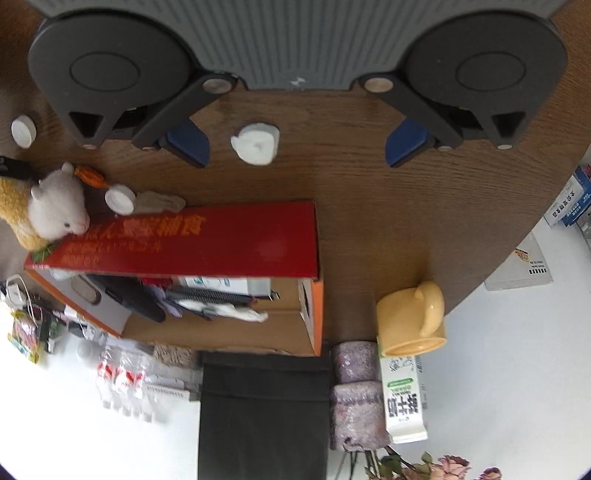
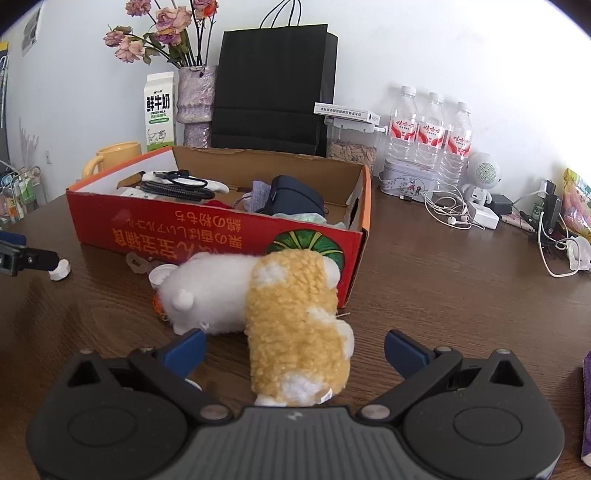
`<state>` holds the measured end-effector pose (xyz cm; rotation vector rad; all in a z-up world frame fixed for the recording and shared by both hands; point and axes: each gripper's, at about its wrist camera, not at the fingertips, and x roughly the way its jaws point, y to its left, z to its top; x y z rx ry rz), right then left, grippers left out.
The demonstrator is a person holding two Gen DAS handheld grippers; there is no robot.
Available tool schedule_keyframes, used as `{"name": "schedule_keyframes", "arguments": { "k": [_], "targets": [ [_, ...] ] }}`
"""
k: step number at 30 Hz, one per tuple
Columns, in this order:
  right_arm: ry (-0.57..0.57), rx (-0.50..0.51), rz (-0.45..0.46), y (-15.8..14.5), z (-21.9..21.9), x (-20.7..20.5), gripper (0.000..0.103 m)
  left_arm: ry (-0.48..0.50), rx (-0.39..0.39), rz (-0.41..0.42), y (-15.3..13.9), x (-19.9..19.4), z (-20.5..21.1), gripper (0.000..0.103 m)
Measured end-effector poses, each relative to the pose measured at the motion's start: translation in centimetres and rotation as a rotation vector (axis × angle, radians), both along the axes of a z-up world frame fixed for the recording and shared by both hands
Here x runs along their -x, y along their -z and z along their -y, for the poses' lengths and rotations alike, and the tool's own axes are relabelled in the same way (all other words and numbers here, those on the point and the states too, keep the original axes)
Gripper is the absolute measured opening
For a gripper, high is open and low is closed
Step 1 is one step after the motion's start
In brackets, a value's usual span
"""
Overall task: Organize objects
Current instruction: 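Grasp the yellow-white plush with the right tool while the left tool grasps the white clip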
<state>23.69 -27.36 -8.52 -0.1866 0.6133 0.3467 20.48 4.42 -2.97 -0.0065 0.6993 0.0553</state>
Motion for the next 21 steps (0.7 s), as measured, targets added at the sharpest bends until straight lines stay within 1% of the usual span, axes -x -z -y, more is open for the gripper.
{"name": "schedule_keyframes", "arguments": {
  "k": [2, 7, 9, 10, 11, 12, 15, 16, 17, 18, 19, 20, 21],
  "targets": [
    [0.0, 0.001, -0.005, 0.2, -0.2, -0.4, 0.103, 0.012, 0.004, -0.013, 0.4, 0.0, 0.3, 0.103],
    [0.007, -0.024, -0.003, 0.5, -0.3, -0.7, 0.101, 0.005, 0.012, -0.02, 1.0, -0.3, 0.7, 0.103],
    [0.01, -0.034, 0.002, 0.5, -0.1, -0.7, 0.101, 0.007, 0.013, -0.018, 1.1, -0.4, 0.8, 0.097],
    [0.01, -0.038, 0.004, 0.5, -0.1, -0.8, 0.1, 0.009, 0.016, -0.018, 1.1, -0.5, 0.8, 0.092],
    [0.011, -0.042, 0.005, 0.6, -0.1, -0.9, 0.099, 0.012, 0.022, -0.019, 1.2, -0.5, 0.8, 0.083],
    [0.008, -0.044, 0.003, 0.6, -0.1, -0.9, 0.095, 0.013, 0.019, -0.014, 1.2, -0.5, 0.9, 0.082],
    [-0.003, -0.041, -0.002, 0.7, -0.3, -1.0, 0.088, 0.033, 0.022, 0.004, 1.2, -0.4, 1.1, 0.067],
    [-0.006, -0.039, 0.002, 0.7, -0.4, -0.9, 0.079, 0.045, 0.023, 0.01, 1.2, -0.3, 1.2, 0.058],
    [-0.006, -0.036, 0.008, 0.7, -0.5, -0.8, 0.075, 0.054, 0.021, 0.015, 1.1, -0.2, 1.4, 0.047],
    [-0.004, -0.034, 0.011, 0.7, -0.5, -0.7, 0.065, 0.061, 0.018, 0.019, 1.1, -0.2, 1.5, 0.042],
    [0.0, -0.034, 0.012, 0.7, -0.4, -0.7, 0.059, 0.071, 0.019, 0.022, 1.1, -0.2, 1.7, 0.034],
    [0.002, -0.038, 0.012, 0.6, -0.4, -0.7, 0.057, 0.082, 0.019, 0.025, 1.1, -0.1, 1.8, 0.027],
    [0.003, -0.043, 0.013, 0.6, -0.3, -0.7, 0.055, 0.092, 0.019, 0.028, 1.1, -0.1, 2.0, 0.027]
  ]
}}
